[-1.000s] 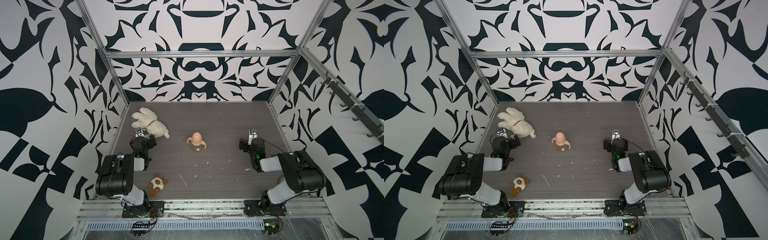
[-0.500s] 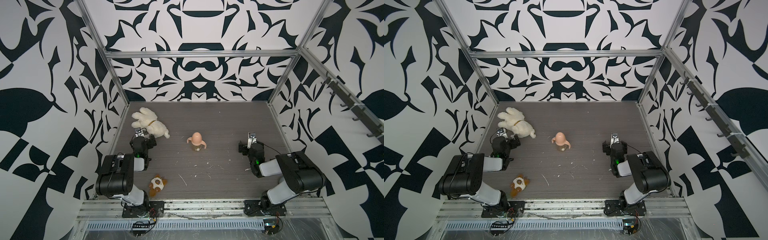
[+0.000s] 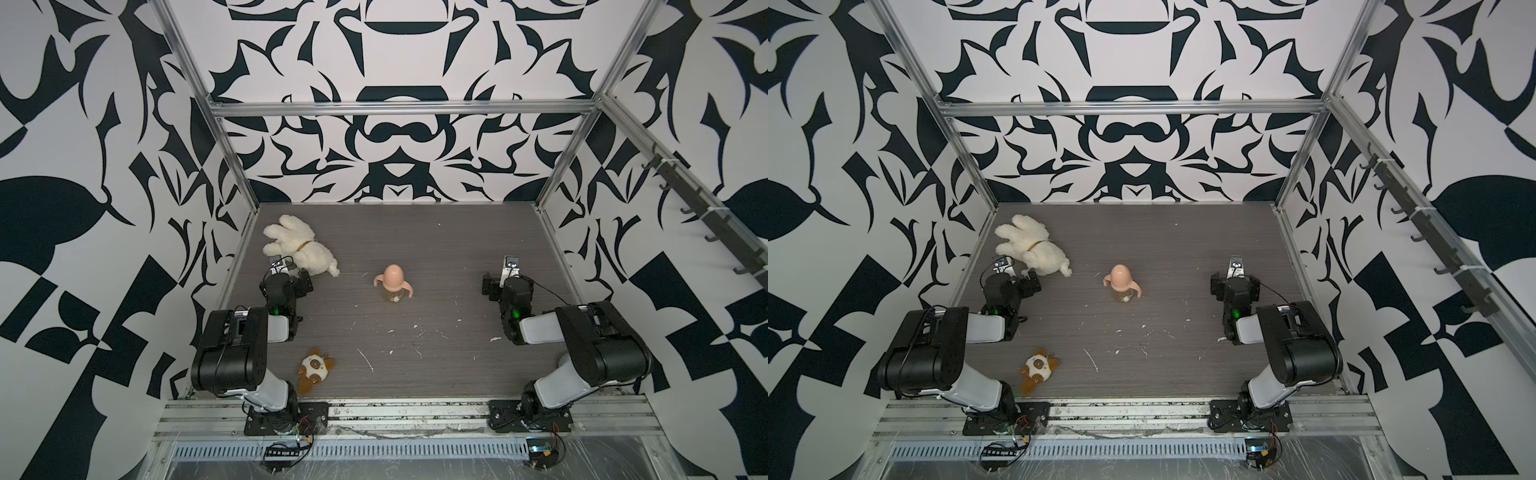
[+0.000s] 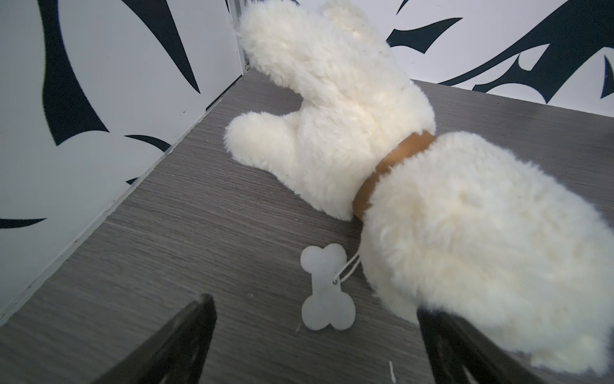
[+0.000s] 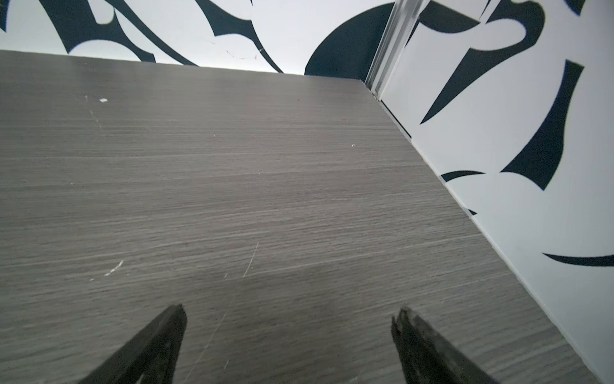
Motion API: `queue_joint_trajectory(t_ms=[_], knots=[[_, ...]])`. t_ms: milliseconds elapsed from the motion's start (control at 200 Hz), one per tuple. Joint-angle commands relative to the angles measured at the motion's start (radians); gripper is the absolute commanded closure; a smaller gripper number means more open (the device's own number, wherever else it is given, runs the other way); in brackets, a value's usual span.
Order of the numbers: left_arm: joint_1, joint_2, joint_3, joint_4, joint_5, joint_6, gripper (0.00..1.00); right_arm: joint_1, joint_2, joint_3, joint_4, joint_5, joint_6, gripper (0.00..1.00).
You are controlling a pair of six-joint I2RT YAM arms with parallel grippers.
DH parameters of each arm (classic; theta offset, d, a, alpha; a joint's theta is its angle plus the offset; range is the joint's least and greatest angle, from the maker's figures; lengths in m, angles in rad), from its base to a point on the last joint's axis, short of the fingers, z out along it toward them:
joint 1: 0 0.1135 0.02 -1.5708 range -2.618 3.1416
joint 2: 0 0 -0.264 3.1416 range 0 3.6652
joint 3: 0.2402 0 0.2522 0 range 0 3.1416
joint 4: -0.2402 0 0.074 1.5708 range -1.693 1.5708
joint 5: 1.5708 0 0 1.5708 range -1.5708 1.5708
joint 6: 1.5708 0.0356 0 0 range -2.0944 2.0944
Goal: Assemble the baby bottles
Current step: Reset both arms
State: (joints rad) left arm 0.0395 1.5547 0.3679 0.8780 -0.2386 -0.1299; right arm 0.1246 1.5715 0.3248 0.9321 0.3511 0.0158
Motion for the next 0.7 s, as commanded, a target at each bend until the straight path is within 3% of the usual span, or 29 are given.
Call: queue_joint_trajectory(t_ms=[0, 415, 520, 560, 640, 695], knots=[[0.005, -0.008, 0.003, 0.024, 0.008, 0.006, 0.01, 0.000, -0.020, 0.021, -0.006, 0.015, 0.015, 0.01], [0.005, -0.010, 0.004, 0.024, 0.008, 0.006, 0.01, 0.000, -0.021, 0.023, -0.008, -0.047, -0.011, 0.01], [0.005, -0.010, 0.003, 0.024, 0.008, 0.007, 0.01, 0.046, -0.036, -0.062, 0.143, 0.118, 0.000, 0.01], [0.004, -0.009, 0.003, 0.024, 0.009, 0.007, 0.01, 0.042, -0.028, -0.082, 0.196, 0.114, 0.007, 0.01], [0.005, -0.010, 0.003, 0.024, 0.008, 0.007, 0.01, 0.038, -0.008, 0.034, -0.002, 0.108, 0.013, 0.01], [0.004, -0.009, 0.003, 0.024, 0.009, 0.007, 0.01, 0.018, -0.012, 0.011, 0.030, 0.094, 0.030, 0.00]])
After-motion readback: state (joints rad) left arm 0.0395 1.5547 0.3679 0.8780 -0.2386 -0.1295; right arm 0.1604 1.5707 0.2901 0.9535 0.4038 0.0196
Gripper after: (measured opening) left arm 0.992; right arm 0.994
